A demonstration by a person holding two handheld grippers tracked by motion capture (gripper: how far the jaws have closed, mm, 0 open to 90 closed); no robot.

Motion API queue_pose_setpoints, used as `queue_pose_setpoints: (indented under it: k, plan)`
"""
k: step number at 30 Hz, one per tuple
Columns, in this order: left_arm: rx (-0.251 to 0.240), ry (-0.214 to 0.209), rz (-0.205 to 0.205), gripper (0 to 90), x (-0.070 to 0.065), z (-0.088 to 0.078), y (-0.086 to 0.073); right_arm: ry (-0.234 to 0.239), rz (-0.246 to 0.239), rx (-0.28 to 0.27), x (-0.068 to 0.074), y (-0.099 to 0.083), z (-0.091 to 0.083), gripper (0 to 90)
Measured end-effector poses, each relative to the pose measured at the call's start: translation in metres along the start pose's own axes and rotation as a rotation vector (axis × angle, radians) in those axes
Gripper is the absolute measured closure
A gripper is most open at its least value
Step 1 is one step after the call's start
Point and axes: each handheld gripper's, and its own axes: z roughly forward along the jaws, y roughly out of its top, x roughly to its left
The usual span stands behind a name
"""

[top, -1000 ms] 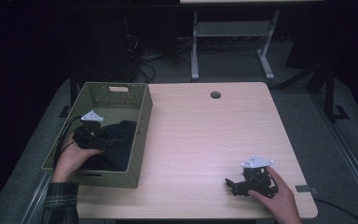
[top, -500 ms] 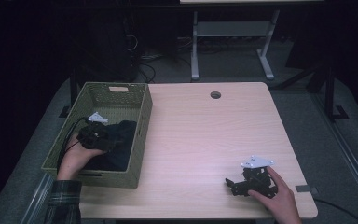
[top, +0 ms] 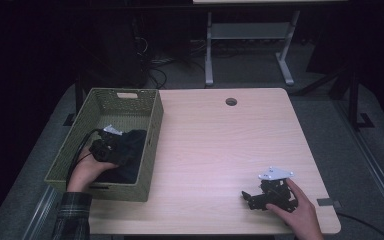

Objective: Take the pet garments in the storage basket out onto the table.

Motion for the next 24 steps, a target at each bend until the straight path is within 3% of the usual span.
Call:
queue_pose_setpoints:
  k: [4,12,16,18,24]
  plan:
    - [0.053,-0.012,-0.003,14.3,0.000,0.006,0.000,0.000,0.000,0.000,0.000,0.000,0.000,0.0]
    - [0.151,-0.006,0.038,15.8,-0.004,0.016,0.000,0.000,0.000,0.000,0.000,0.000,0.000,0.0]
    - [0.160,-0.038,0.039,46.5,-0.004,0.013,0.000,0.000,0.001,0.001,0.000,0.000,0.000,0.0]
    - [0.160,-0.047,0.021,57.1,-0.003,0.012,0.001,0.000,0.001,0.001,0.000,0.000,0.000,0.0]
    - [0.149,-0.061,-0.008,64.7,0.001,0.009,0.002,0.000,0.000,0.000,0.000,0.000,0.000,0.0]
